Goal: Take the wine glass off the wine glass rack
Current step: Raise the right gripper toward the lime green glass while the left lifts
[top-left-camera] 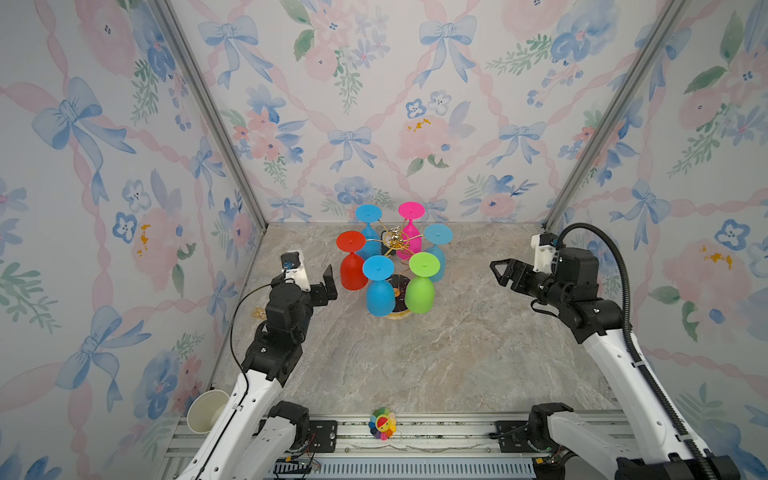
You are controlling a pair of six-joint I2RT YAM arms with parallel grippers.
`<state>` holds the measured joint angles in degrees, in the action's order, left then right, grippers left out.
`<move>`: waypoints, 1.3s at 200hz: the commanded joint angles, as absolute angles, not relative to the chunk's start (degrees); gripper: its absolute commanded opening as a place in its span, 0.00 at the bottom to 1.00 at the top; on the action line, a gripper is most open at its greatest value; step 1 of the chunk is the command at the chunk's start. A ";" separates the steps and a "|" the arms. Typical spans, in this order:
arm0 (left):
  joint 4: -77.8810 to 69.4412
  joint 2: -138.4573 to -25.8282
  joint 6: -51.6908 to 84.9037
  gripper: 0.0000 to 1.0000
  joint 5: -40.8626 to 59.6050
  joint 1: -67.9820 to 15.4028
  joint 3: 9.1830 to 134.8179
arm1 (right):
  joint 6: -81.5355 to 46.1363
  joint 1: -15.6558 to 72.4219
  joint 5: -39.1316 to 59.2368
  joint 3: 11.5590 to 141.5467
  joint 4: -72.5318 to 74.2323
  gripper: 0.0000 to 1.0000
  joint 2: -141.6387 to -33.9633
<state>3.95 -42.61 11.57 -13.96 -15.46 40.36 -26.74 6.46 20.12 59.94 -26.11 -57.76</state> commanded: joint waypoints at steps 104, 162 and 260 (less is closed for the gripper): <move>7.60 -36.33 6.77 0.98 -2.98 -14.90 37.23 | -49.05 22.73 34.87 63.26 -12.22 0.60 -62.22; 7.30 -34.98 6.68 0.98 -1.80 -13.50 36.56 | -51.97 24.28 34.33 63.24 -7.78 0.50 -66.31; 6.87 -32.78 6.72 0.98 -0.53 -11.58 35.81 | -55.90 26.36 34.96 64.73 -1.01 0.37 -72.02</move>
<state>7.40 -33.80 7.66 -1.43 -11.97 36.25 -54.65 25.52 34.11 62.37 -3.75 -71.02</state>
